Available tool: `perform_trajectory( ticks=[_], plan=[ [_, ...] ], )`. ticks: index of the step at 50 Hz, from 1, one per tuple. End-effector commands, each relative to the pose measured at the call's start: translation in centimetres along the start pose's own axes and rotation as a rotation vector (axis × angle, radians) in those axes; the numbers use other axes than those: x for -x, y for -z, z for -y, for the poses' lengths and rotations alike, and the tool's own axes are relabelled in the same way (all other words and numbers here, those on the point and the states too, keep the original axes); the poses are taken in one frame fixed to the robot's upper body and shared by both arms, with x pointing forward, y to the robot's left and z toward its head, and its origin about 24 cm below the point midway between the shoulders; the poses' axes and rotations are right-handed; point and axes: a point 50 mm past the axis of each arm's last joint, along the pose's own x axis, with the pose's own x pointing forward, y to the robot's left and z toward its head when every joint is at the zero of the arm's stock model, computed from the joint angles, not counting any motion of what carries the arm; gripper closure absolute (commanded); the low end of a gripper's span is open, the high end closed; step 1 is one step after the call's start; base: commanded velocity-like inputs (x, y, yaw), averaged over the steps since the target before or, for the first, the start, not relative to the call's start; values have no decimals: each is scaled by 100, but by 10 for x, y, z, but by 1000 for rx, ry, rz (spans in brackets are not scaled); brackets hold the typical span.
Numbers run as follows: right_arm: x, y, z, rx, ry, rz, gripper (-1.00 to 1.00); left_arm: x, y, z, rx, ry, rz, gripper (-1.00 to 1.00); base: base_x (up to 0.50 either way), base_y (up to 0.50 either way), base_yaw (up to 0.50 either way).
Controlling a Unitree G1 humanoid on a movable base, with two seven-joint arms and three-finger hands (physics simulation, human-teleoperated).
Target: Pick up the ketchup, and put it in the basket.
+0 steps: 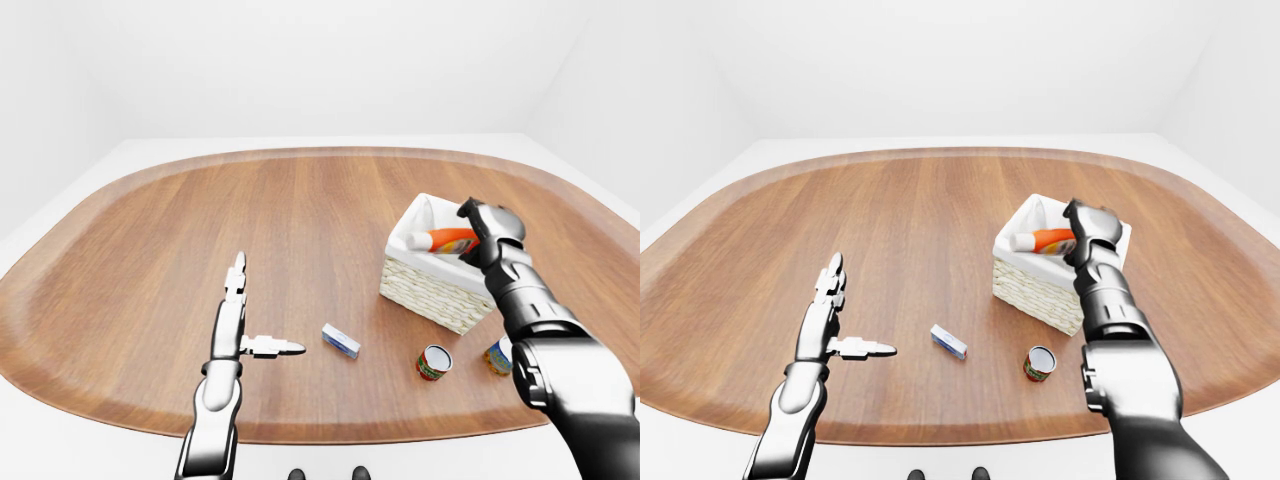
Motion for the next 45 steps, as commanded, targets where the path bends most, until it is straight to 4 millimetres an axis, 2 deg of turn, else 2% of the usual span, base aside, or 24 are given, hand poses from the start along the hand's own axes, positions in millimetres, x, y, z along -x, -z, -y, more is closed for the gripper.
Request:
perform_trajectory(
  ticks=[1, 11, 23, 29, 32, 37, 40, 45],
  plan=[
    [-2, -1, 10, -44, 34, -1, -100, 0, 0, 0, -2, 1, 0, -100, 0, 0, 0],
    [-3, -2, 18, -50, 85, 3, -100, 1, -1, 0, -1, 1, 2, -100, 0, 0, 0],
    [-7, 0, 65, -57, 236, 31, -100, 1, 0, 1, -3, 3, 3, -100, 0, 0, 0],
    [-5, 4, 78, -66, 271, 36, -100, 2, -1, 1, -3, 3, 4, -100, 0, 0, 0],
    [-3, 5, 93, -69, 303, 49, -100, 2, -1, 2, -4, 4, 4, -100, 0, 0, 0],
    [3, 5, 117, -77, 357, 81, -100, 2, -1, 0, -2, 3, 4, -100, 0, 0, 0],
    [14, -1, 134, -75, 414, 136, -100, 2, -1, 1, -2, 3, 4, -100, 0, 0, 0],
    [44, -17, 157, -73, 457, 264, -100, 2, -1, 1, -2, 4, 5, -100, 0, 0, 0]
  ],
)
